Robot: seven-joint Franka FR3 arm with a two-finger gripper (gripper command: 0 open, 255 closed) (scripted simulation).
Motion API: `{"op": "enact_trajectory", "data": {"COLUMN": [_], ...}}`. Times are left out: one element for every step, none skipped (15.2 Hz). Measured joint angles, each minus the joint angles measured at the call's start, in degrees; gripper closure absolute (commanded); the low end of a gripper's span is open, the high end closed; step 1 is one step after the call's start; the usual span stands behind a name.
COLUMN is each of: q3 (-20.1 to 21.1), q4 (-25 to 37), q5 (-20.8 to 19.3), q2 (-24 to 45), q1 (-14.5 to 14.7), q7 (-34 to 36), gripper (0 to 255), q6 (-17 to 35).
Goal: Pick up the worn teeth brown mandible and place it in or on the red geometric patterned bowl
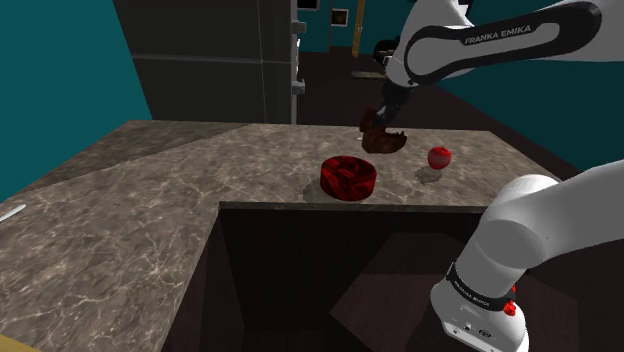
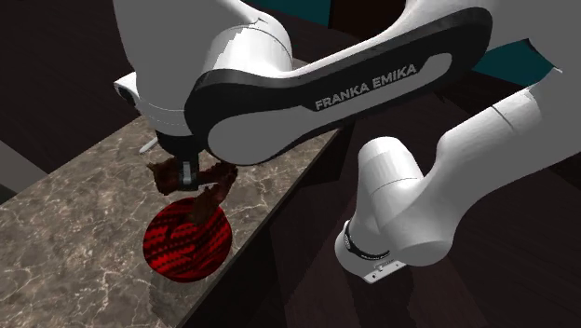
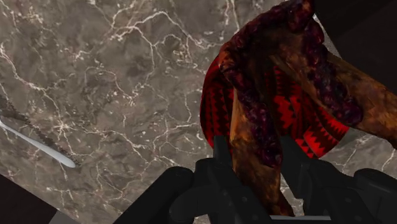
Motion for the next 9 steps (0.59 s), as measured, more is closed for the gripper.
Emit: {"op": "enact_trajectory", "data": {"q3": [1.0, 2.2, 2.83, 3.78, 4.12, 4.32, 4.39, 4.36, 4.37], "q4": [0.87, 2.02, 3.39, 4.82, 5.02, 4.8, 4.4, 3.78, 3.35], "q5": [0.51, 1.08, 1.49, 1.92, 2.05, 2.11, 2.12, 2.08, 2.07], "q2": [1.5, 2.93, 5.22, 7.58, 8.41, 9.02, 9.33, 9.69, 10.01], "q1": [0.65, 1.38, 1.91, 2.53, 2.73, 2.85, 2.89, 2.87, 2.89], "q7": [1.22, 2.62, 3.49, 4.71, 5.19, 5.52, 5.68, 5.74, 5.82], "gripper": [255, 255, 255, 255, 255, 255, 255, 255, 255], "q6": [0.56, 0.75, 1.65, 2.5, 3.08, 3.89, 4.59, 5.56, 6.31]}}
